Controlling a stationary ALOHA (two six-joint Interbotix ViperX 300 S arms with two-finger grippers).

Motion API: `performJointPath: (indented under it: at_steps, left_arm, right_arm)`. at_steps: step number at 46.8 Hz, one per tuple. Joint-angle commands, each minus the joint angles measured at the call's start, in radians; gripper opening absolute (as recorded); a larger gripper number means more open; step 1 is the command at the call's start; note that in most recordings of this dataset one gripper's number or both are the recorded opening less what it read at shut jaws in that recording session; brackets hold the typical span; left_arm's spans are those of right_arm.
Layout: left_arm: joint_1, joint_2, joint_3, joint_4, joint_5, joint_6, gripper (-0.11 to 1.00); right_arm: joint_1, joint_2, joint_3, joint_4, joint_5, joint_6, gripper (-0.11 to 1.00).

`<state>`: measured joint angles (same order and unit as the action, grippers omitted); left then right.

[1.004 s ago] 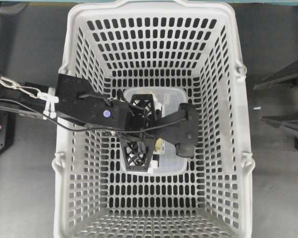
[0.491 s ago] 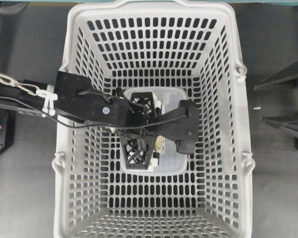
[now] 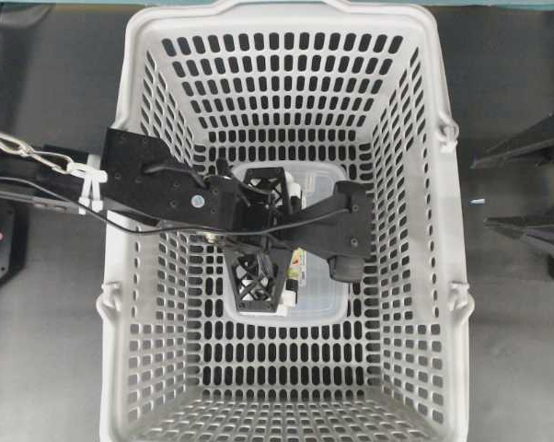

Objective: Pick up the cellophane tape from the shopping basket with the left arm.

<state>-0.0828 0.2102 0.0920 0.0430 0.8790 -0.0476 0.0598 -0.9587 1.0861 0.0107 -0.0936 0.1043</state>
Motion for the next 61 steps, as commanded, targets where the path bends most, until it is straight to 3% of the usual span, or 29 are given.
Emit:
performJointPath:
  at_steps: [1,14,19,26,28,43,51,61]
  left_arm:
    - [0.009,-0.009,0.014,0.003,-0.021,0.002,0.89]
    - [0.011,-0.014,0.035,0.003,-0.064,0.003,0.82]
    - [0.008,-0.014,0.038,0.003,-0.063,0.003,0.58]
    - [0.003,-0.023,0.038,0.002,-0.063,0.005,0.16]
    - [0.003,-0.026,0.038,0.003,-0.063,0.005,0.10]
    - [-0.009,-0.060,0.020,0.003,-0.044,0.006,0.10]
    - [-0.028,-0.089,-0.043,0.003,0.046,0.006,0.10]
    - [-0.032,-0.106,-0.201,0.003,0.238,0.005,0.10]
  right_arm:
    - [0.005,0.009,-0.020,0.003,-0.011,0.002,0.72]
    - [0.005,0.011,-0.018,0.002,-0.011,0.002,0.72]
    - [0.005,0.012,-0.018,0.003,-0.011,0.002,0.72]
    - [0.005,0.011,-0.018,0.002,-0.011,0.002,0.72]
    - [0.005,0.011,-0.018,0.003,-0.011,0.002,0.72]
    - [0.008,0.011,-0.018,0.003,-0.020,0.002,0.72]
    - [0.012,0.011,-0.017,0.003,-0.020,0.002,0.72]
    - [0.021,0.011,-0.017,0.002,-0.020,0.003,0.72]
